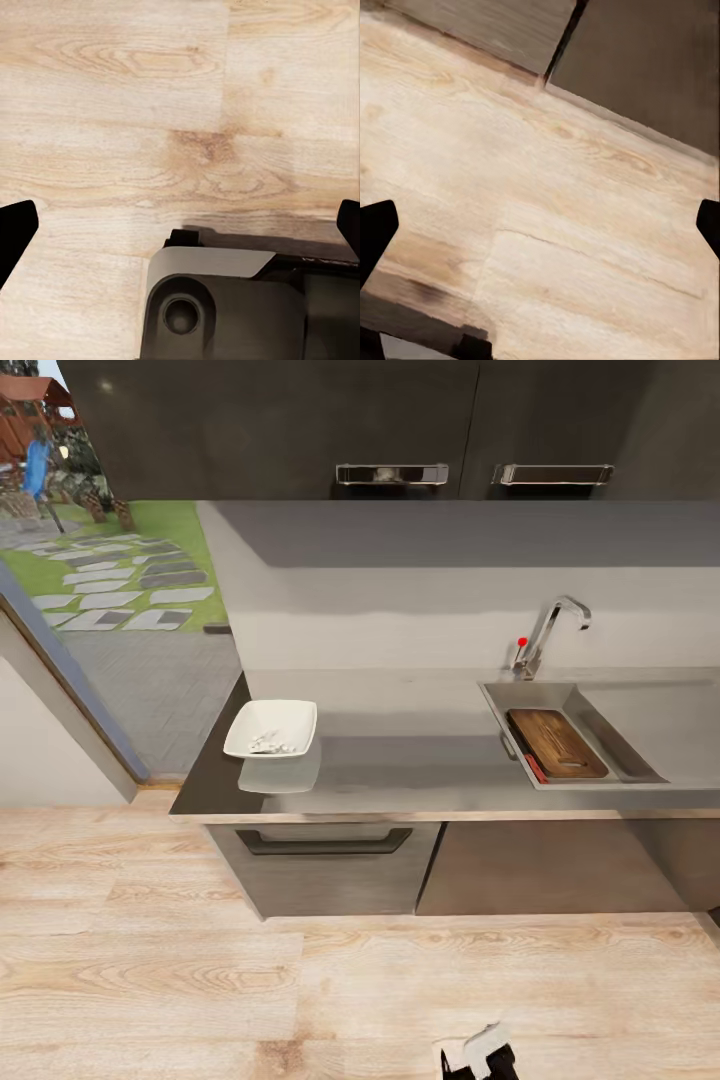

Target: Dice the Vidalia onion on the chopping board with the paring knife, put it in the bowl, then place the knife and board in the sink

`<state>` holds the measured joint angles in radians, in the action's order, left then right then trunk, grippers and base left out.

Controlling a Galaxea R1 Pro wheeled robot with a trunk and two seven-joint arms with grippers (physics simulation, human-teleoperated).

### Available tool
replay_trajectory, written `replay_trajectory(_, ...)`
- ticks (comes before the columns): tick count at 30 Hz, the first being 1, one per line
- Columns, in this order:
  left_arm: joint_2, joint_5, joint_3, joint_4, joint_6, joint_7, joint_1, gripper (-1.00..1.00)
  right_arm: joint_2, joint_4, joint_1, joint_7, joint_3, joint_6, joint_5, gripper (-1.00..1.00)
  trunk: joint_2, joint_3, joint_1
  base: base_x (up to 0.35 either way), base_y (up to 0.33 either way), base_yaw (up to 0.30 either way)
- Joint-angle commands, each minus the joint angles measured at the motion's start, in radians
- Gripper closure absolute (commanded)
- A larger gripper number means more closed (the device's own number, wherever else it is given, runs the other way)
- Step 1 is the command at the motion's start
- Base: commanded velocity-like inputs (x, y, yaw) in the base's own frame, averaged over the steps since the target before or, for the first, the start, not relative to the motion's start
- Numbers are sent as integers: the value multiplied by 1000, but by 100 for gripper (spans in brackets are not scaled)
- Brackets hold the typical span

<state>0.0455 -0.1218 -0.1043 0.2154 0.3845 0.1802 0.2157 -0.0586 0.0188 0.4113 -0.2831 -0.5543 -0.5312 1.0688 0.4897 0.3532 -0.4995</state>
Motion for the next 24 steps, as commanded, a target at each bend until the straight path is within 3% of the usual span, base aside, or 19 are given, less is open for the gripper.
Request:
replay_trajectory(1, -9, -10, -9, 2, 4, 4, 1, -100, -15, -1, -1, -61, -7, -31, -23, -100, 1, 1, 0, 0, 0, 0)
replay_trajectory(2, -22, -11, -9, 3, 5, 4, 1, -100, -41, 0, -3, -129, -8, -68, -89, -100, 1, 1, 0, 0, 0, 0)
replay_trajectory(5, -40, -12, -9, 5, 8, 3, 1, -100, -65, 2, -4, -186, -8, -116, -196, -100, 1, 1, 0, 0, 0, 0)
replay_trajectory(8, -46, -13, -10, 4, 11, 3, 1, -100, -72, 4, -4, -201, -8, -135, -247, -100, 1, 1, 0, 0, 0, 0)
replay_trajectory(12, -44, -12, -13, 4, 15, 2, 1, -100, -72, 4, -5, -203, -5, -144, -267, -100, 1, 1, 0, 0, 0, 0)
replay_trajectory(24, -44, -13, -14, 2, 16, 2, 1, -100, -68, 3, -5, -203, -5, -144, -271, -100, 1, 1, 0, 0, 0, 0)
